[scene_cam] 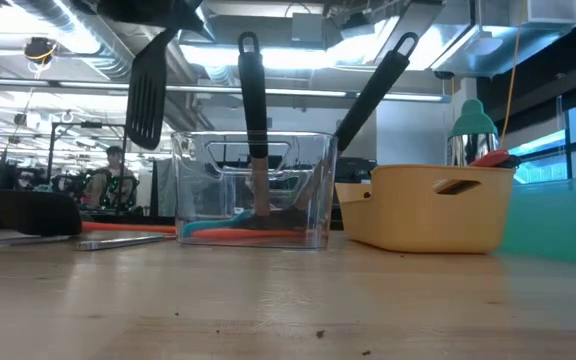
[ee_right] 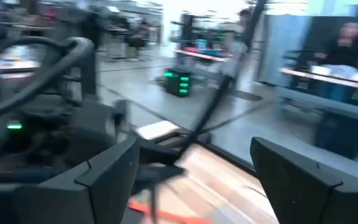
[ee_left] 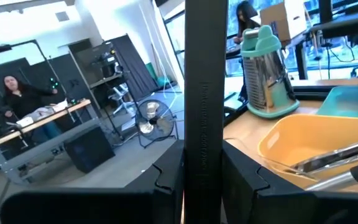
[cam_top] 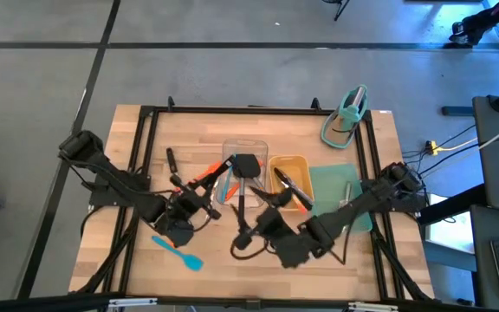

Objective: Pick & Place Kitchen Items
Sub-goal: Put the black spatula into the transparent bin

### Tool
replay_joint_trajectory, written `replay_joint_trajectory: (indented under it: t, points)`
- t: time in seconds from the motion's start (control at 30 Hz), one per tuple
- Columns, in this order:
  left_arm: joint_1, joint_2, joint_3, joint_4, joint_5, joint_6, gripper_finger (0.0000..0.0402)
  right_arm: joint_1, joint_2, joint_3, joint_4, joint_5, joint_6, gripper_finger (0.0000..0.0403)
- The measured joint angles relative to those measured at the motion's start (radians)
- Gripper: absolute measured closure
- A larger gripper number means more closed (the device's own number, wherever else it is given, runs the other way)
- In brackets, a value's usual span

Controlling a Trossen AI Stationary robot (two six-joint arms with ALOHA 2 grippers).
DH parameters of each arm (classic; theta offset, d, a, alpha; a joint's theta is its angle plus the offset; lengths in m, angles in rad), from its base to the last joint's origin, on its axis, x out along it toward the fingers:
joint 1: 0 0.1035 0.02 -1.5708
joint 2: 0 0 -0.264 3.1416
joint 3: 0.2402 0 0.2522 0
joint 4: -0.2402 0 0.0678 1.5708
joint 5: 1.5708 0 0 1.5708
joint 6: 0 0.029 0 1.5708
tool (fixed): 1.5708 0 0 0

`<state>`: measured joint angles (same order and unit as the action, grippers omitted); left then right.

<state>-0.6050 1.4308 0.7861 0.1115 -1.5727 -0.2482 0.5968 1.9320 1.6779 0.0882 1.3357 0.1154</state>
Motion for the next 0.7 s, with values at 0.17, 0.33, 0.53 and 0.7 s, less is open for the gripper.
replay_joint_trajectory:
  t: [0.17, 0.33, 0.53, 0.7]
  points:
    - [-0.024, 0.003, 0.000, 0.109, 0.000, 0.120, 0.0336, -0.047, 0.000, 0.000, 0.107, -0.078, -0.102, 0.0092]
    - [-0.044, 0.002, 0.000, 0.233, 0.000, 0.272, 0.0336, -0.081, -0.004, 0.000, 0.132, -0.081, -0.105, 0.0092]
    - [-0.067, 0.002, 0.000, 0.365, 0.000, 0.398, 0.0336, -0.116, -0.004, 0.000, 0.172, -0.178, -0.105, 0.0092]
    - [-0.076, 0.002, 0.000, 0.392, 0.000, 0.427, 0.0336, -0.143, -0.004, 0.000, 0.192, -0.222, -0.105, 0.0092]
